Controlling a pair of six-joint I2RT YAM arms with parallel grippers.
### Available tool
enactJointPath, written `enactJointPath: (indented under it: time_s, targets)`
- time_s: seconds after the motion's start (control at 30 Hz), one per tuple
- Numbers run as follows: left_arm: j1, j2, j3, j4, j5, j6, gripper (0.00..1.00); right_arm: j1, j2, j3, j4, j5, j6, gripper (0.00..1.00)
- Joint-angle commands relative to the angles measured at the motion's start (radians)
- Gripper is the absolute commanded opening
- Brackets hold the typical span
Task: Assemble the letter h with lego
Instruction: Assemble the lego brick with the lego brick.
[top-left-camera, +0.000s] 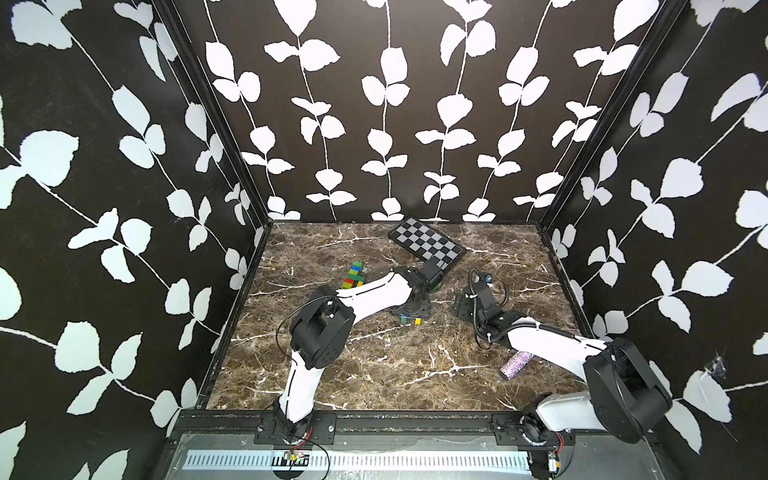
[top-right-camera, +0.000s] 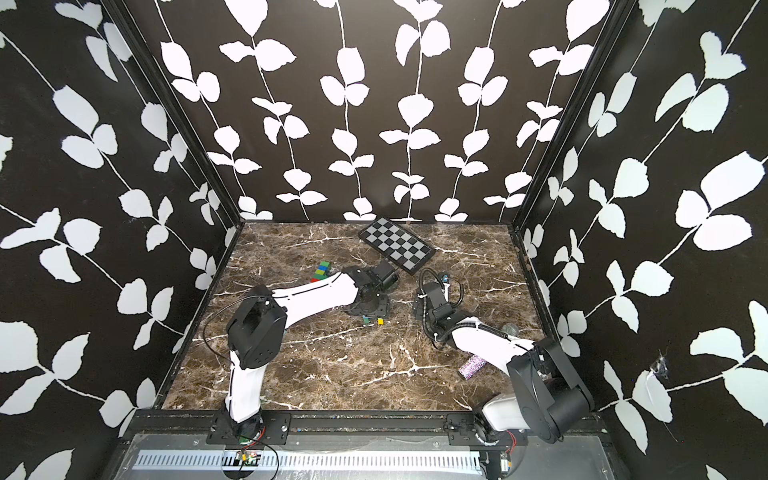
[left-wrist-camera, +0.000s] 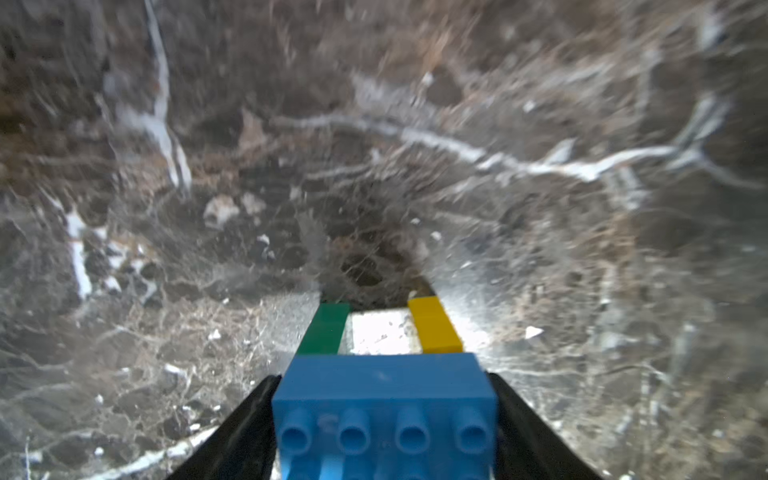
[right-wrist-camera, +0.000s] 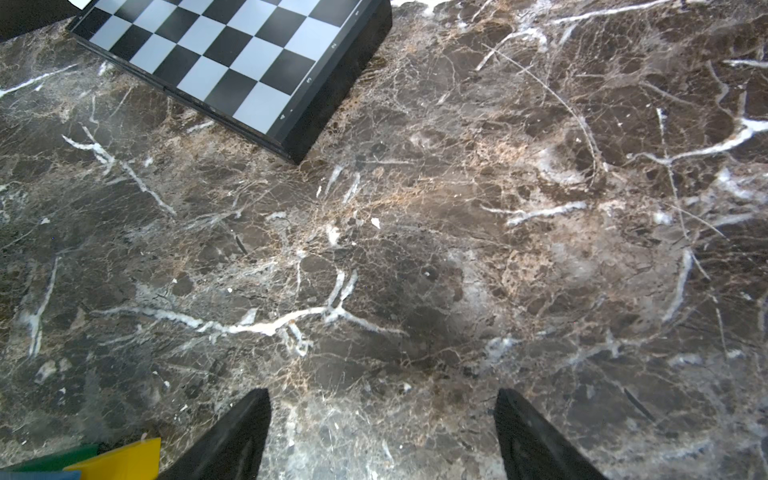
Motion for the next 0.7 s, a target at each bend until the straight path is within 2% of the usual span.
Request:
enactJointPath:
  time_s: [0.0, 0.07, 0.3, 0.47, 0.67]
  targets:
    - [-0.007, 0.007, -0.003, -0.057, 0.009, 0.012, 0.83, -0.005, 0.001, 0.027, 0.006, 0.005, 0.004, 0.84]
    - [-0.007, 0.007, 0.001, -0.057, 0.009, 0.014, 0.87, -0.005, 0.002, 0.027, 0.006, 0.005, 0.004, 0.84]
    - [-0.007, 0.007, 0.017, -0.058, 0.008, 0.022, 0.89, -0.005, 0.004, 0.028, 0.005, 0.003, 0.004, 0.84]
    - [-0.007, -0.001, 0.046, -0.079, 0.001, 0.043, 0.98, -0.006, 0.005, 0.030, 0.006, 0.001, 0.004, 0.84]
    - [-0.010, -0.015, 0.072, -0.105, 0.002, 0.072, 0.99, -0.007, 0.006, 0.030, 0.005, -0.001, 0.004, 0.84]
